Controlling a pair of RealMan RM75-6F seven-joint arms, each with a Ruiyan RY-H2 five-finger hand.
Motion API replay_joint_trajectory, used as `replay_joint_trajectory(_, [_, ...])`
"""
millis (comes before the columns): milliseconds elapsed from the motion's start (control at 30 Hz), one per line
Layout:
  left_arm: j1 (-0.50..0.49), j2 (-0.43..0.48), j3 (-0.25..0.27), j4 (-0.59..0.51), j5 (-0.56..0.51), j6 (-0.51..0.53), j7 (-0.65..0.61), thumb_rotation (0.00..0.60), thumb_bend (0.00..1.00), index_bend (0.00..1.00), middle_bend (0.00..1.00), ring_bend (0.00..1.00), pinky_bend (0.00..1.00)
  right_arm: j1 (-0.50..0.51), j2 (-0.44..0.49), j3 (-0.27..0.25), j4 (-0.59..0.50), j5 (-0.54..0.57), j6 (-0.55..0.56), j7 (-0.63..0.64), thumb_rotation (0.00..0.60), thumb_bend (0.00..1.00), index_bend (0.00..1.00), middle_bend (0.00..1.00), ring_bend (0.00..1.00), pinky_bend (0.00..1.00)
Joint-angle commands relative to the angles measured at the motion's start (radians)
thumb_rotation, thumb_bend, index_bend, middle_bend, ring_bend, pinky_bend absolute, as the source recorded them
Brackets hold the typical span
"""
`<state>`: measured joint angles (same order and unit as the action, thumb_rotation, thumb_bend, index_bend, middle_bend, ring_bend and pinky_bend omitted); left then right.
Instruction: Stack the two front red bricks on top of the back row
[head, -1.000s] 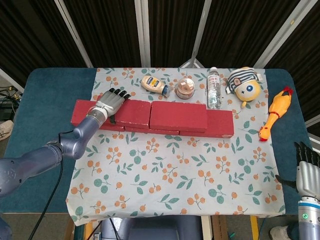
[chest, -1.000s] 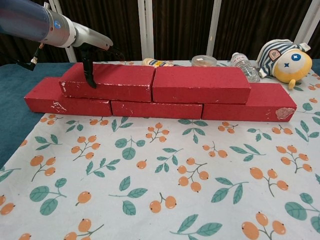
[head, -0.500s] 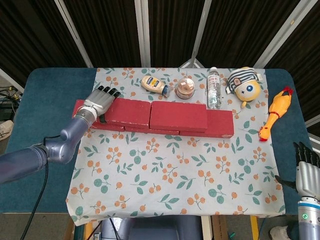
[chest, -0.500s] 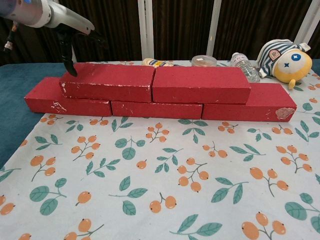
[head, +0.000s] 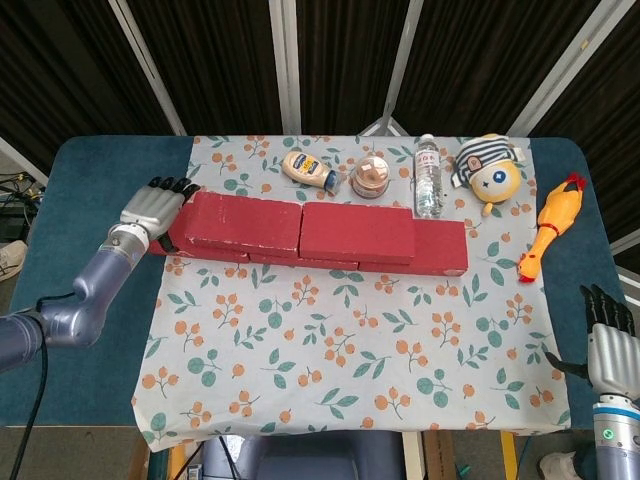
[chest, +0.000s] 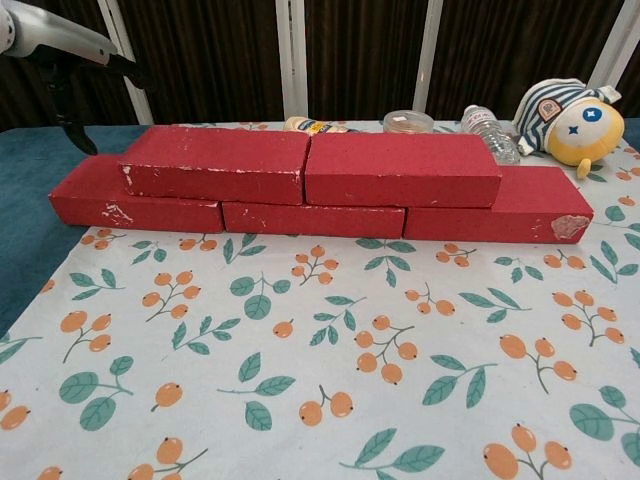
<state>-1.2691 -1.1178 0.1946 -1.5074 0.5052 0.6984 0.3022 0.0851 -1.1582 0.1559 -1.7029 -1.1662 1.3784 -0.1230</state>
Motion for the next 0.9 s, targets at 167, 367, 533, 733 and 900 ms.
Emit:
replay_joint_trajectory(167, [0.400, 0.066, 0.023, -0.188, 0.501, 0.503, -0.249, 0.600, 0.00, 0.00, 0.00, 0.00, 0.07, 0.001, -0.006, -0.012, 0.024, -0.066, 0.018, 0.029, 0.600, 0.11, 0.00, 0.03, 0.00, 0.00])
replay_joint_trajectory(367, [0.631, 0.004, 0.093, -0.163, 0.673, 0.771, -0.271, 0.600, 0.00, 0.02, 0.00, 0.00, 0.08, 0.001, -0.017, -0.026, 0.045, -0.118, 0.034, 0.040, 0.600, 0.11, 0.00, 0.03, 0.00, 0.00])
replay_joint_trajectory(533, [0.760, -0.068, 0.089, -0.108, 0.714, 0.882, -0.274, 0.600, 0.00, 0.03, 0.01, 0.00, 0.08, -0.003, -0.019, -0.032, 0.048, -0.139, 0.047, 0.041, 0.600, 0.11, 0.00, 0.03, 0.00, 0.00])
replay_joint_trajectory(733, [0.840, -0.125, 0.075, -0.038, 0.775, 0.930, -0.312, 0.600, 0.00, 0.03, 0.01, 0.00, 0.08, -0.007, -0.012, -0.036, 0.045, -0.154, 0.054, 0.053, 0.600, 0.11, 0.00, 0.03, 0.00, 0.00])
replay_joint_trajectory(900, [0.873, -0.136, 0.053, -0.026, 0.814, 0.953, -0.302, 0.600, 0.00, 0.03, 0.01, 0.00, 0.08, -0.012, -0.008, -0.036, 0.042, -0.165, 0.065, 0.064, 0.600, 0.11, 0.00, 0.03, 0.00, 0.00])
